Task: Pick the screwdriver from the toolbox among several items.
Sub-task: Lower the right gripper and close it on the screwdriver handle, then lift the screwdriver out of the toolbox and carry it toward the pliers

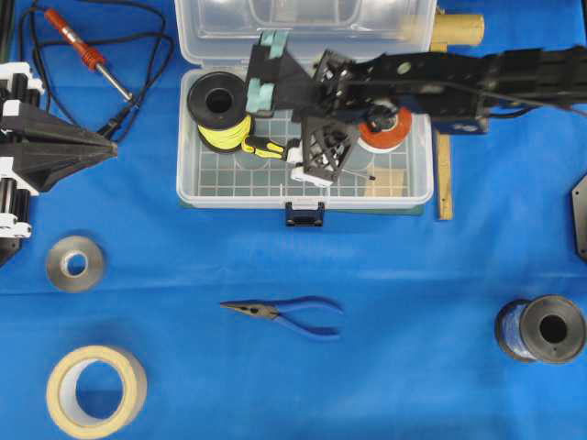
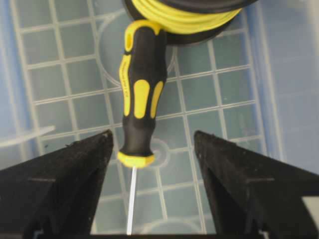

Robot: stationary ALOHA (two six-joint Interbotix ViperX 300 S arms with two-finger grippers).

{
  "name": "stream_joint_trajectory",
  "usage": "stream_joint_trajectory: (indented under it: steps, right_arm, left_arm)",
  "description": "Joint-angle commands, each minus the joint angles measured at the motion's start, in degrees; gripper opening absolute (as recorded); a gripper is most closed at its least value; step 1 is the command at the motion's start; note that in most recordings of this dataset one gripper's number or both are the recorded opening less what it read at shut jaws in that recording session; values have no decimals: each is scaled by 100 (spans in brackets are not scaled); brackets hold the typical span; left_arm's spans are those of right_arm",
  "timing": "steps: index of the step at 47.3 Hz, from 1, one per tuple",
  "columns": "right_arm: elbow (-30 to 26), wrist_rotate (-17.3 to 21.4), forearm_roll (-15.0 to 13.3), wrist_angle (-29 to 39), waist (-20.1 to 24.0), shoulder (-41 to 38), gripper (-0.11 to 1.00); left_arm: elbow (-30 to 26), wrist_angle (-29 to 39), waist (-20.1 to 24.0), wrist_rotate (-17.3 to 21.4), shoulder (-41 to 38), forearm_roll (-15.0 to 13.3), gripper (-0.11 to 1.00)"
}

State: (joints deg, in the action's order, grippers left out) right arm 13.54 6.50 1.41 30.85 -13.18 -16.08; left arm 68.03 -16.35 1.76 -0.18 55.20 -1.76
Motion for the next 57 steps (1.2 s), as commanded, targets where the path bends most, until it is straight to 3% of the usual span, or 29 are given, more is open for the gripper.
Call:
stream_joint_trajectory:
  steps: [1,17,20,24,26,40,47,57]
  right_arm:
    - [-193,0,9,-79,-18,-79,67]
    - [-264,-18,70,-149,-18,-510,63]
    - [-264,-26,70,-158,-18,-510,54]
    - [-272,-18,79,-132,-18,-492,31]
    - [-272,-18,79,-114,-18,-466,24]
    - [-272,53,79,642,0,466,25]
    - [-272,290,79,1099,123,1195,25]
    - [-272,738,79,1345,879,1784,25]
  left_arm:
    - [-35,-18,18,9,-44,-9,0]
    - [-9,132,18,-9,-26,-18,0]
    - [-9,149,26,-9,-18,-18,0]
    - [-9,158,26,-9,0,-18,0]
    - [-9,158,18,-9,0,-18,0]
    - [-18,158,18,-9,9,-18,0]
    - [-18,158,18,-9,9,-18,0]
    - [-18,158,18,-9,18,-18,0]
